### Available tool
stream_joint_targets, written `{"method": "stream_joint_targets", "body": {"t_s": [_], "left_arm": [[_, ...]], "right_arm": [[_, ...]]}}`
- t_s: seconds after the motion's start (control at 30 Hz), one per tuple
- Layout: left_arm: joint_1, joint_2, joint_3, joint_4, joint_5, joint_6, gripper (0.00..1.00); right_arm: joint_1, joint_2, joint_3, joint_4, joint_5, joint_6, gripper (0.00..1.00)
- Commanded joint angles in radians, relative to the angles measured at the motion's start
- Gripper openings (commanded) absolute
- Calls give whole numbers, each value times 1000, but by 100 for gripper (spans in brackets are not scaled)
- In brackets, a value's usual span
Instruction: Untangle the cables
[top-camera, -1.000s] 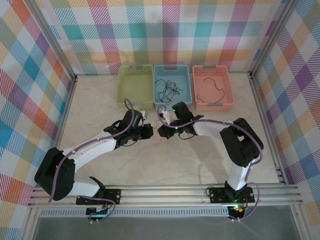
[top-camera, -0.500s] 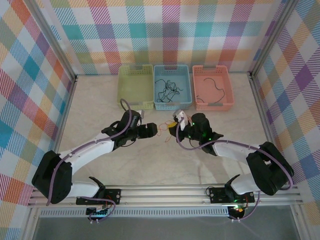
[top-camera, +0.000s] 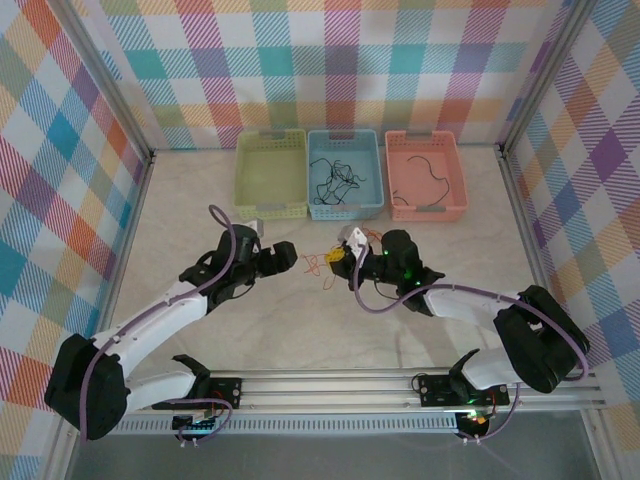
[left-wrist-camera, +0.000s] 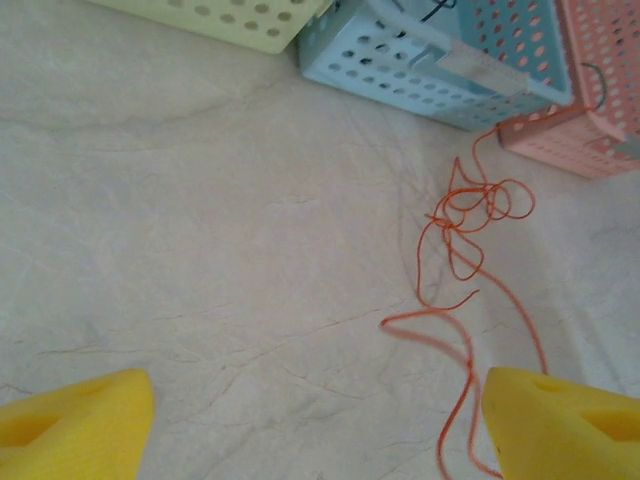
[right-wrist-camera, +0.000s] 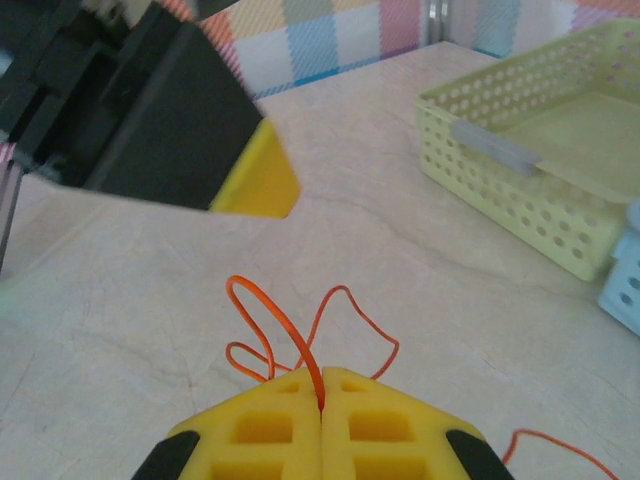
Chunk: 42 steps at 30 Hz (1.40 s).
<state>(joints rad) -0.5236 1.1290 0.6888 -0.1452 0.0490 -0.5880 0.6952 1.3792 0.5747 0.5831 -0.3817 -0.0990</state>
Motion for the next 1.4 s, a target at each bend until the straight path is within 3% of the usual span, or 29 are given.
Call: {"method": "stream_joint_targets", "body": {"t_s": [0.0,0.2,0.43,0.83,1.2,1.37], "left_arm": [[16,-15,2,28,59,-8,86],[17,69,27,63,178,-15,89],[7,303,84,130,384,-32,85],[-68,486,174,122,517,-22,77],[-97,561,209,127,587,-30,52],[-97,555,212,108,560,-19,19]], "right_arm": [[40,15,-1,37,-39,-136,0],[90,24,-18,64,-92,-277,0],[127,37,-10,27,-120,-330,0],[139,43,-8,21,-167,-358,0],[139,31,-13,21,-154,-358,0],[139,25,-18,27,-151,-360,0]]}}
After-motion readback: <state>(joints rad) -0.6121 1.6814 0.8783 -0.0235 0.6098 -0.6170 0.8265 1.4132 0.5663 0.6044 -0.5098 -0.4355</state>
